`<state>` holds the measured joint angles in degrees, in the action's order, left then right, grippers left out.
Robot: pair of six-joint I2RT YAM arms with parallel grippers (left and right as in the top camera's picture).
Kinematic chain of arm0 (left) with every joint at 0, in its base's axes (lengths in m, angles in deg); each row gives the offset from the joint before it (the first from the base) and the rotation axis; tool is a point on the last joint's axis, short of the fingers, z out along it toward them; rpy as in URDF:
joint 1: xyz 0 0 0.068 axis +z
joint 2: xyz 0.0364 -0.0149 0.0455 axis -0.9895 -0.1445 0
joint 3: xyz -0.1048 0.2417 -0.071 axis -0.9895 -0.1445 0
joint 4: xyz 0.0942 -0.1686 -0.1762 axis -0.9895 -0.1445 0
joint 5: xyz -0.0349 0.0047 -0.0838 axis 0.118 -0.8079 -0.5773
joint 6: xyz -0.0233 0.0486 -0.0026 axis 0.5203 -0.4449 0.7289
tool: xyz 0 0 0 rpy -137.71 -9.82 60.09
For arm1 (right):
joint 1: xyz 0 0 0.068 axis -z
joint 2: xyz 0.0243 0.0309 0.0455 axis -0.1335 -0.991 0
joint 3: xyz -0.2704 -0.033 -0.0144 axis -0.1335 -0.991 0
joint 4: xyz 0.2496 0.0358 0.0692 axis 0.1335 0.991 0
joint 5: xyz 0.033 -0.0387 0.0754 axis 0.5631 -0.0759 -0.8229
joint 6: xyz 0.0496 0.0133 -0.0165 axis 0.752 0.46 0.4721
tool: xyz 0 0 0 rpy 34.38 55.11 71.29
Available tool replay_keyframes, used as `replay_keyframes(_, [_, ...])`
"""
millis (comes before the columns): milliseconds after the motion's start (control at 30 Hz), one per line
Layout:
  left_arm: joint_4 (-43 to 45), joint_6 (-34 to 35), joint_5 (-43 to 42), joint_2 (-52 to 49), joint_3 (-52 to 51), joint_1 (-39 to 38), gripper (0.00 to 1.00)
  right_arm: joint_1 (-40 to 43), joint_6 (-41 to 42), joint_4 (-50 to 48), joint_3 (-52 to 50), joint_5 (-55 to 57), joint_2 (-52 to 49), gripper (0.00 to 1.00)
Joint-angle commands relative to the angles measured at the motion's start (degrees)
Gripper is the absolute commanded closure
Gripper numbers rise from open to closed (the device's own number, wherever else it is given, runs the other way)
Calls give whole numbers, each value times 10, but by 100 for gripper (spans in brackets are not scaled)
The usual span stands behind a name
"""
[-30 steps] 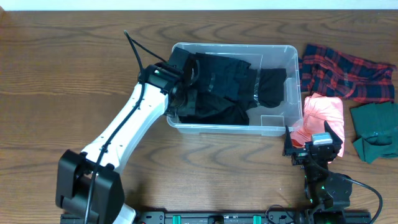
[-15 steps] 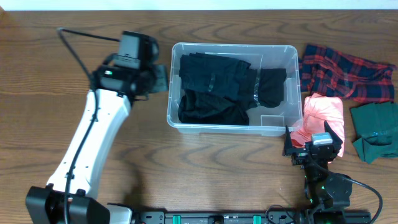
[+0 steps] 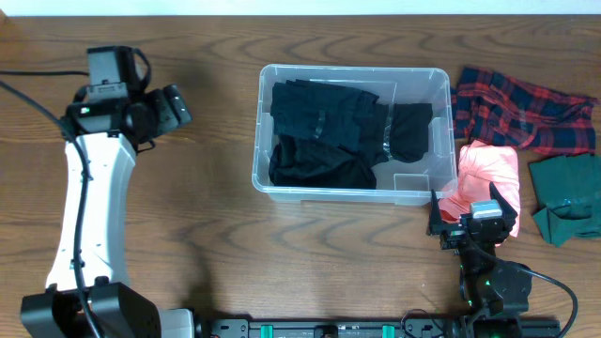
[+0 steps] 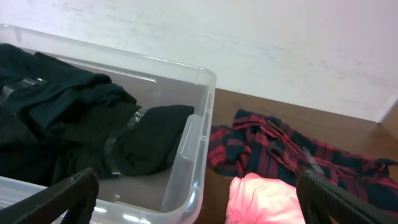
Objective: Pack container
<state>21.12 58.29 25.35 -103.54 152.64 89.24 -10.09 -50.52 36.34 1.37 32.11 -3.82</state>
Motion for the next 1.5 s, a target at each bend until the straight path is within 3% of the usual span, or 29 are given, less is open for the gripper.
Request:
replay_keyframes(0, [-1, 1, 12, 4, 2, 9, 2, 5, -4, 2, -1, 0, 2, 1])
replay_keyframes(1000, [-1, 1, 12, 4, 2, 9, 2, 5, -12, 3, -1, 12, 2, 1])
replay_keyframes(1267, [-1, 1, 12, 4, 2, 9, 2, 5, 29, -2, 1, -2, 2, 1])
replay_keyframes(1467, [-1, 1, 12, 4, 2, 9, 2, 5, 59, 70, 87, 39, 1, 1])
